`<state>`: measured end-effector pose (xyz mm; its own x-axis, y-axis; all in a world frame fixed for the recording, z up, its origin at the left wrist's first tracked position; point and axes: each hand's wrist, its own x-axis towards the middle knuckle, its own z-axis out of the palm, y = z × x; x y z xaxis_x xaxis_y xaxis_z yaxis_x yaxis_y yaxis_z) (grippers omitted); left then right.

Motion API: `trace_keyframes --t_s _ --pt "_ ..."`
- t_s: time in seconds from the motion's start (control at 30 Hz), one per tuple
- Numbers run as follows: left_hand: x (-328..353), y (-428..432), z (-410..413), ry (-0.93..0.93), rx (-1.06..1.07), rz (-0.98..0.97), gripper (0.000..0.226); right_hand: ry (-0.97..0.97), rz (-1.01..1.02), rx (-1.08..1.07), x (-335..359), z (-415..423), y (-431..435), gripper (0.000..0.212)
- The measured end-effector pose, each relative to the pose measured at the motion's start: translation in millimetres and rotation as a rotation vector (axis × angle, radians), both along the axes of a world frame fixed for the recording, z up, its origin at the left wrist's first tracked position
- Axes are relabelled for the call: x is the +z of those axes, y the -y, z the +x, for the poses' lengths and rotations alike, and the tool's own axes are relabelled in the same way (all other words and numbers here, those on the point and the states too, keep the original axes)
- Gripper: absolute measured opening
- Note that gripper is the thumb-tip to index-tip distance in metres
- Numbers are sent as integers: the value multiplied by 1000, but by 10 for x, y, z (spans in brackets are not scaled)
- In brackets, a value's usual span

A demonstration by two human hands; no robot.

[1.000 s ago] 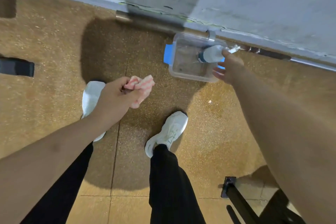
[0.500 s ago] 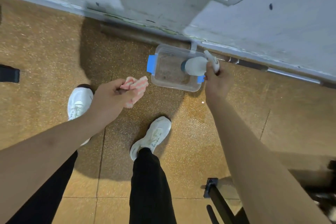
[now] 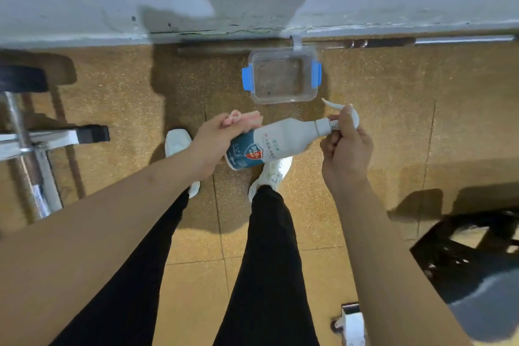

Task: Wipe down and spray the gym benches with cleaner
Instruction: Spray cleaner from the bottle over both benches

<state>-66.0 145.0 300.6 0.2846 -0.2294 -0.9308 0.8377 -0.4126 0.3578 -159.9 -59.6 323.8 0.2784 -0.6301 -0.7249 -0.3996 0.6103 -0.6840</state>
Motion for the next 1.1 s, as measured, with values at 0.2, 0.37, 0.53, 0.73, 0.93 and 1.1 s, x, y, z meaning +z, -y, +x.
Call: trace_keyframes --t_s 0.2,0.37,0.53,0.73,0.93,1.1 --pt "734 -283 -394 -38 -327 -157 49 -15 23 -241 792 -345 -264 29" --pt "1608 -329 -566 248 -768 -281 89 -62 46 -518 1682 -813 -312 32" --pt "2498 -148 -757 498 -925 -287 75 9 61 -666 2450 -1302 -303 22" --pt "3300 447 -1146 559 -988 -368 65 311 39 -708 3097 -1782 -165 33" --pt "3827 1150 -1808 621 -1064 -480 84 358 104 -760 3510 -2551 338 39" --pt "4161 1755 -2326 624 -1177 -624 102 428 201 -943 3692 -3184 768 46"
